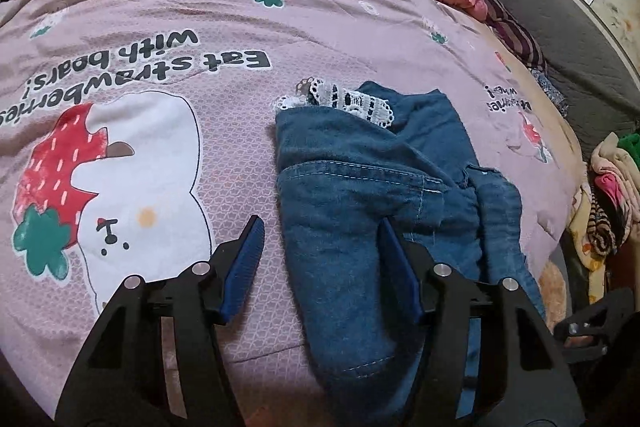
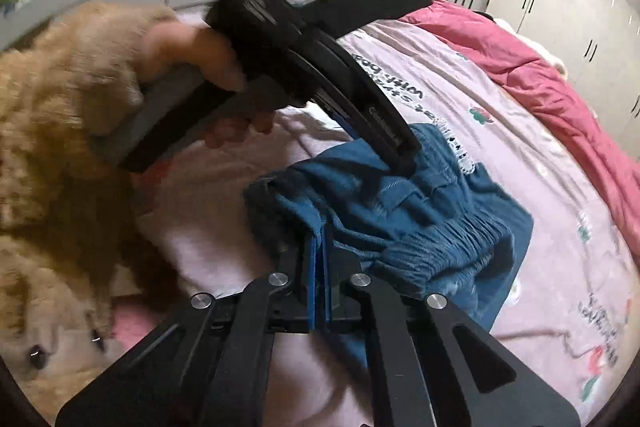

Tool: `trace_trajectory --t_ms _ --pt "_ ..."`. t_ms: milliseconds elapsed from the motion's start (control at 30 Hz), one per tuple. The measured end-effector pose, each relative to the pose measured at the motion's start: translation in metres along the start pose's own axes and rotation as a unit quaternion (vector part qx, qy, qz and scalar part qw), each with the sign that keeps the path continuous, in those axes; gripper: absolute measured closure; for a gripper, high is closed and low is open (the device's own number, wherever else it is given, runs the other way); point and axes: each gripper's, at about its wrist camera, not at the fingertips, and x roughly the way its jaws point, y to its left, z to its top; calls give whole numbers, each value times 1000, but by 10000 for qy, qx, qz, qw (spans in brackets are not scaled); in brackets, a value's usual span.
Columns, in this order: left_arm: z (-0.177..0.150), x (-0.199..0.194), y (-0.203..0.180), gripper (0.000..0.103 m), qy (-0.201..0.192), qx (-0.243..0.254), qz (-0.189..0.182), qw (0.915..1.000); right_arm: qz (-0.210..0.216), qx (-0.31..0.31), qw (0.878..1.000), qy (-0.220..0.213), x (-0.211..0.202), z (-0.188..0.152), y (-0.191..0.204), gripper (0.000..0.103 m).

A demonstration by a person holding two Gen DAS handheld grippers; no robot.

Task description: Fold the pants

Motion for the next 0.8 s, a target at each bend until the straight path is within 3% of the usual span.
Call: trace_trajectory --t_ms 200,400,467,600,800 --pt "-2 0 0 47 -18 -16 -34 10000 147 226 9993 242 10 -28 -5 101" --pt "-2 1 -2 47 -55 -34 -11 10000 399 904 9951 46 12 -36 -13 98" --pt "-2 0 -4 47 -90 -28 10 10000 505 1064 9930 -18 3 -36 -18 92" --pt "-5 -4 -7 47 -166 -2 24 9999 575 1493 9867 -300 -24 -36 -28 63" --pt "-7 -11 -13 47 -276 96 -14 9996 157 1882 9803 -579 -53 -42 -38 56"
